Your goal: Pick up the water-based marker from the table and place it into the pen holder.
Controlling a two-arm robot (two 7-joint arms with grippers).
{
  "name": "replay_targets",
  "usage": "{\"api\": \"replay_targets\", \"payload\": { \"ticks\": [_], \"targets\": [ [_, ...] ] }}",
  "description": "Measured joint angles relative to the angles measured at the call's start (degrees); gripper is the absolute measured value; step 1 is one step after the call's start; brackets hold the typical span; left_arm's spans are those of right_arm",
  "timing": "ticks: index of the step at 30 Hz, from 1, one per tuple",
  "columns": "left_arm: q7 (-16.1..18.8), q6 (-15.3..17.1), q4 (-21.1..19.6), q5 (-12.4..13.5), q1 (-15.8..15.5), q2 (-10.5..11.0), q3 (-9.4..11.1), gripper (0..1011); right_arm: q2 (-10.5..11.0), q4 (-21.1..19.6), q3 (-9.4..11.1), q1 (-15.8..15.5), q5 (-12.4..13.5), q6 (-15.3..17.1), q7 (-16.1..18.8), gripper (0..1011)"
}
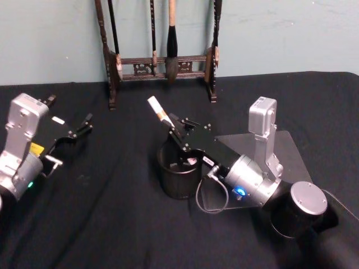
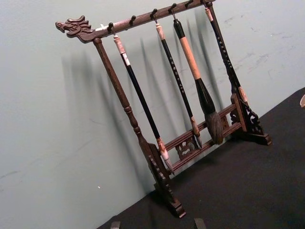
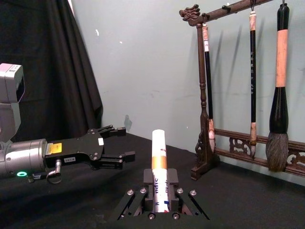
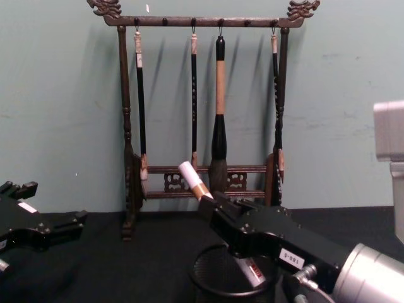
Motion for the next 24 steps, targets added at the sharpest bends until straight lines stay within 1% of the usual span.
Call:
{"api": "replay_targets", "payload": {
  "ticks": [11,13,14,15,17,19,20,22,24],
  "targets": [
    [0.0,0.0,0.0,0.0,0.0,0.0,0.0,1001,-0.04,0.0,0.02,0.01,0.0,-0.02,0.09,178],
    [0.0,0.0,0.0,0.0,0.0,0.0,0.0,1001,-0.04,0.0,0.02,0.01,0.0,-0.02,0.1,197],
    [0.0,0.0,0.0,0.0,0.0,0.0,0.0,1001,-0.05,0.0,0.04,0.02,0.0,-0.03,0.11,233],
    [0.0,0.0,0.0,0.0,0.0,0.0,0.0,1001,-0.05,0.0,0.04,0.03,0.0,-0.03,0.12,243],
    [0.0,0.0,0.0,0.0,0.0,0.0,0.0,1001,-0.06,0.01,0.05,0.03,0.0,-0.04,0.13,330],
    [0.0,0.0,0.0,0.0,0.0,0.0,0.0,1001,-0.06,0.01,0.06,0.04,0.01,-0.05,0.14,372],
    [0.0,0.0,0.0,0.0,0.0,0.0,0.0,1001,-0.06,0.02,0.06,0.04,0.01,-0.05,0.15,435],
    [0.0,0.0,0.0,0.0,0.0,0.0,0.0,1001,-0.07,0.02,0.06,0.04,0.01,-0.06,0.16,477],
    [0.0,0.0,0.0,0.0,0.0,0.0,0.0,1001,-0.07,0.03,0.06,0.04,0.01,-0.07,0.17,557]
  ]
}}
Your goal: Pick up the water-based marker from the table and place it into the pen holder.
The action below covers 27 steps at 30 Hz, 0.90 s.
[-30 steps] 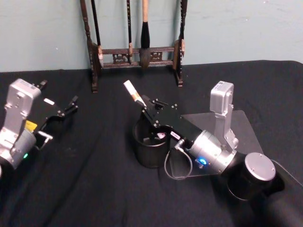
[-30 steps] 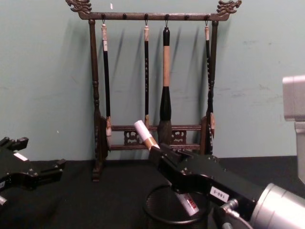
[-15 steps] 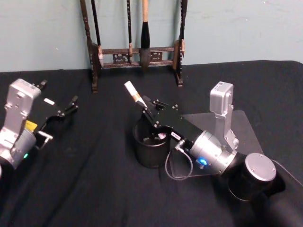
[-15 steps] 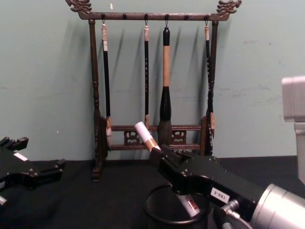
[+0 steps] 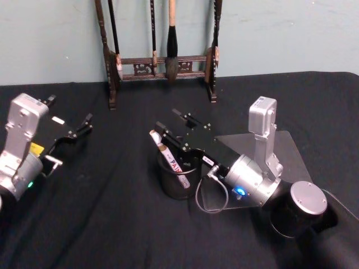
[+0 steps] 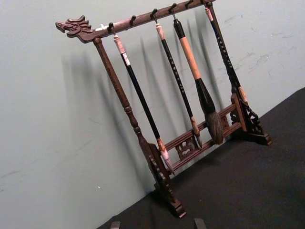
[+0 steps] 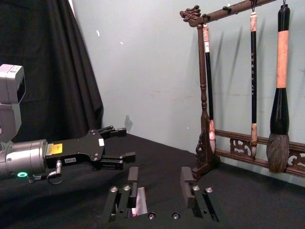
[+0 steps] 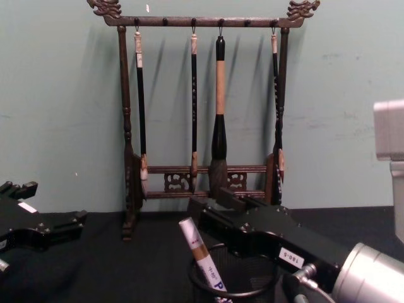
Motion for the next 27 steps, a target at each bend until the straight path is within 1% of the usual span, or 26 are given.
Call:
{"api": "replay_targets", "payload": {
  "ticks": [2,3,5,7,8,10,12,16,22,27],
  "targets": [
    [0.0,0.0,0.0,0.0,0.0,0.0,0.0,1001,0.0,0.01,0.0,0.0,0.0,-0.01,0.01,593],
    [0.0,0.0,0.0,0.0,0.0,0.0,0.0,1001,0.0,0.01,0.0,0.0,0.0,-0.01,0.02,651],
    [0.0,0.0,0.0,0.0,0.0,0.0,0.01,1001,0.0,0.02,0.0,0.0,0.0,-0.02,0.03,699],
    [0.0,0.0,0.0,0.0,0.0,0.0,0.0,1001,0.0,0.03,0.0,0.0,0.01,-0.03,0.04,776],
    [0.0,0.0,0.0,0.0,0.0,0.0,0.0,1001,0.0,0.04,0.0,0.0,0.01,-0.04,0.04,790],
    [0.0,0.0,0.0,0.0,0.0,0.0,0.0,1001,0.0,0.04,0.0,0.0,0.02,-0.04,0.05,867],
    [0.0,0.0,0.0,0.0,0.0,0.0,0.0,1001,0.0,0.04,0.0,0.0,0.02,-0.04,0.05,900],
    [0.0,0.0,0.0,0.0,0.0,0.0,0.0,1001,0.0,0.05,0.0,0.0,0.04,-0.04,0.05,1002],
    [0.0,0.0,0.0,0.0,0.0,0.0,0.0,1001,0.21,-0.31,0.29,-0.04,0.18,0.12,-0.1,1002],
    [0.0,0.0,0.0,0.0,0.0,0.0,0.0,1001,1.02,-2.21,1.13,-0.49,0.23,1.39,-1.4,1002]
  ]
}}
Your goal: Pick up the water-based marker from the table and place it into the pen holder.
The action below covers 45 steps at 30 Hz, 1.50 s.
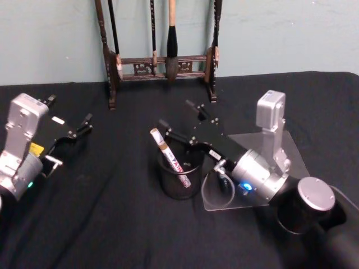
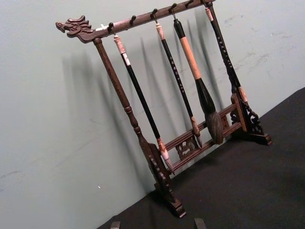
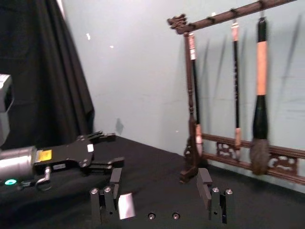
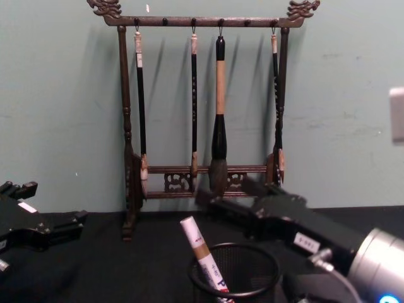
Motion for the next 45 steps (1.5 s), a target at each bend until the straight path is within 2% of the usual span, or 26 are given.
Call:
{"api": "replay_targets", "payload": {
  "ticks": [6,11,20,23,29,33,36,45],
  "targets": [
    [0.0,0.0,0.0,0.0,0.0,0.0,0.0,1002,2.08,-4.24,1.76,-1.2,0.17,3.51,-3.1,1002],
    [0.0,0.0,0.0,0.0,0.0,0.0,0.0,1001,4.58,-8.84,3.71,-2.92,-0.36,9.31,-7.7,1002],
    [0.0,0.0,0.0,0.0,0.0,0.0,0.0,1001,7.74,-13.53,5.93,-5.35,-2.24,17.79,-13.52,1002],
    [0.0,0.0,0.0,0.0,0.0,0.0,0.0,1001,8.38,-14.22,5.97,-5.66,-3.17,19.64,-14.33,1002],
    [0.0,0.0,0.0,0.0,0.0,0.0,0.0,1001,9.52,-15.13,4.7,-5.73,-6.74,26.23,-16.43,1002],
    [0.0,0.0,0.0,0.0,0.0,0.0,0.0,1001,9.58,-15.1,3.9,-5.35,-8.29,28.47,-16.96,1002],
    [0.0,0.0,0.0,0.0,0.0,0.0,0.0,1001,9.13,-14.41,3.18,-4.59,-9.9,31.05,-17.66,1002],
    [0.0,0.0,0.0,0.0,0.0,0.0,0.0,1001,7.47,-12.6,2.23,-2.98,-12.24,35.16,-18.42,1002]
  ]
}}
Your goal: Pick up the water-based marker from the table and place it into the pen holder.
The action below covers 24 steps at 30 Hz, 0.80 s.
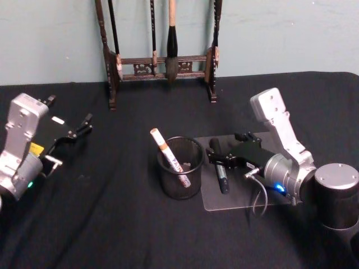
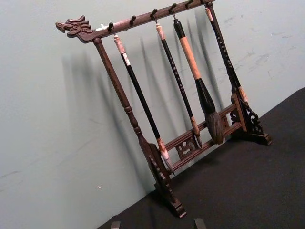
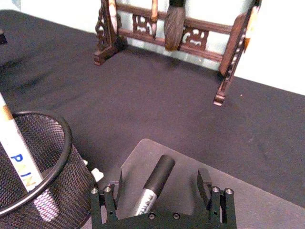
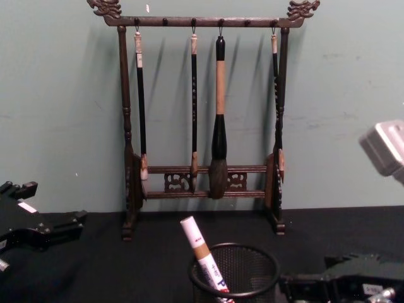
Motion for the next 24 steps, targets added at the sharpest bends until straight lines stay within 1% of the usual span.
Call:
{"api": "replay_targets", "payload": {
  "ticks": [5,13,17,24],
  "targets": [
    [0.0,0.0,0.0,0.0,0.0,0.0,0.0,1001,-0.78,0.75,-0.52,0.7,-1.21,2.08,0.07,1002],
    [0.0,0.0,0.0,0.0,0.0,0.0,0.0,1001,-1.65,1.35,-0.94,1.23,-2.96,3.6,0.11,1002],
    [0.0,0.0,0.0,0.0,0.0,0.0,0.0,1001,-2.03,1.61,-0.9,1.26,-3.53,4.07,0.27,1002],
    [0.0,0.0,0.0,0.0,0.0,0.0,0.0,1001,-2.68,1.79,-0.24,0.82,-4.24,4.85,0.64,1002]
  ]
}}
